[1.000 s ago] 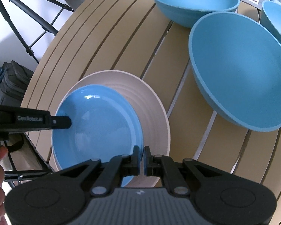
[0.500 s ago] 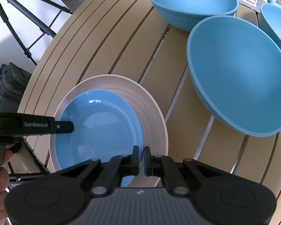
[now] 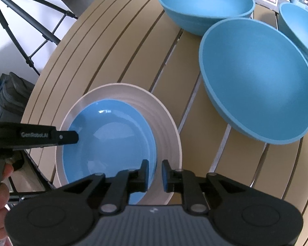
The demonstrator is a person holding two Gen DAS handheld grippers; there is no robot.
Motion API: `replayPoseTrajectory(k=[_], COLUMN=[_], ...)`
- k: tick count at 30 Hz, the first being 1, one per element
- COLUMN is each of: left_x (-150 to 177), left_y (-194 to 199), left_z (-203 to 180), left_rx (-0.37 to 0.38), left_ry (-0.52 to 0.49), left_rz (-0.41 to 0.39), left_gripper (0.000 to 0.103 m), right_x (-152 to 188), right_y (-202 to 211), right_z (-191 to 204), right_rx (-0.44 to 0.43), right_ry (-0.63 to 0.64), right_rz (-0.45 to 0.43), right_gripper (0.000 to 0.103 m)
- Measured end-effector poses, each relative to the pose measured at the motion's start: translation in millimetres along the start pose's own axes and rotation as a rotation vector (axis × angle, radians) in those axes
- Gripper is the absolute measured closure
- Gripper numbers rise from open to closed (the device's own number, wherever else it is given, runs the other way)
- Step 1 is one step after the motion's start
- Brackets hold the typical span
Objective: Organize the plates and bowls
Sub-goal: 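Open both tools to release the blue plate rim, then pull both open tools back and swing toward another shallow blue plate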
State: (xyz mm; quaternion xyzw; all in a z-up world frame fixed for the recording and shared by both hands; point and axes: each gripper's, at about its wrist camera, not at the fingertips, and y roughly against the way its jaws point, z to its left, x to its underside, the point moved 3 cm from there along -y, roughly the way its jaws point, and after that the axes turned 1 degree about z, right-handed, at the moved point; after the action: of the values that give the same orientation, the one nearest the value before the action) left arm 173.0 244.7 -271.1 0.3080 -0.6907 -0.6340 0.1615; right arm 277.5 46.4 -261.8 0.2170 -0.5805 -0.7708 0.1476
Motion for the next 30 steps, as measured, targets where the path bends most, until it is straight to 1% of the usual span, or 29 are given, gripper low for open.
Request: replayPoseTrajectory(k=[1,2,4,7,8,10,11,12,13,14,16,18,20,22,25,26,27,30], left_x=[1.6,2.6,4.9,6.8,5.6,7.9,8.2,8.8,10.1,11.3,13.7,16.6,19.4,22.9,28.4,30.3,32.0,37.8], left_y=[4.1,7.8,15.8,25.8,26.6,32.3,34.3,36.6,39.8,42.6,47.9,55.8,63.2,69.8,79.3,82.9,86.7,100.4], left_z=[1.1,2.2,4.0,3.6,1.8,1.9,1.7,1.3,0.2,-0.6,-2.2,-1.5,-1.7,-3.4,-4.6,-5.6,-6.6,-11.7], left_rx=[-0.001,-0.002,-0.007,-0.019,-0.023,-0.029,-0.031,-0.034,-0.041,-0.045,-0.052,-0.052,-0.054,-0.063,-0.066,-0.065,-0.064,-0.065], left_ry=[-0.003,-0.008,-0.017,-0.028,-0.027,-0.024,-0.024,-0.025,-0.027,-0.031,-0.035,-0.035,-0.034,-0.035,-0.043,-0.043,-0.043,-0.054], left_rz=[-0.011,-0.022,-0.044,-0.067,-0.069,-0.076,-0.08,-0.084,-0.091,-0.099,-0.114,-0.127,-0.139,-0.148,-0.146,-0.144,-0.143,-0.139], left_gripper=[0.075,0.073,0.063,0.058,0.056,0.05,0.047,0.041,0.034,0.032,0.024,0.019,0.013,0.003,0.001,0.0,0.0,0.0], right_x=[-0.2,-0.4,-0.4,1.0,1.0,2.5,3.3,3.7,4.4,5.4,8.4,10.5,12.8,16.0,20.1,21.5,22.9,28.0], right_y=[1.9,4.0,8.9,15.4,17.4,22.4,24.9,27.6,30.0,32.1,35.0,40.3,44.5,50.1,59.3,63.0,66.7,80.6], right_z=[0.3,0.7,0.2,-0.2,-0.4,-0.5,-0.3,-0.5,-0.9,-0.6,0.3,-1.1,-1.2,-1.9,-2.7,-3.1,-3.3,-3.6], right_rx=[-0.003,-0.005,-0.009,-0.012,-0.012,-0.013,-0.014,-0.019,-0.026,-0.03,-0.032,-0.032,-0.029,-0.027,-0.023,-0.02,-0.016,-0.008], right_ry=[0.0,0.0,0.0,-0.001,-0.001,-0.001,0.0,-0.001,-0.003,-0.006,-0.009,-0.01,-0.013,-0.021,-0.026,-0.026,-0.027,-0.023], right_rz=[-0.005,-0.011,-0.022,-0.034,-0.036,-0.04,-0.043,-0.046,-0.048,-0.049,-0.053,-0.059,-0.065,-0.072,-0.078,-0.078,-0.079,-0.083], right_gripper=[0.089,0.088,0.085,0.075,0.069,0.062,0.054,0.048,0.046,0.044,0.036,0.026,0.02,0.015,0.009,0.002,0.0,0.0])
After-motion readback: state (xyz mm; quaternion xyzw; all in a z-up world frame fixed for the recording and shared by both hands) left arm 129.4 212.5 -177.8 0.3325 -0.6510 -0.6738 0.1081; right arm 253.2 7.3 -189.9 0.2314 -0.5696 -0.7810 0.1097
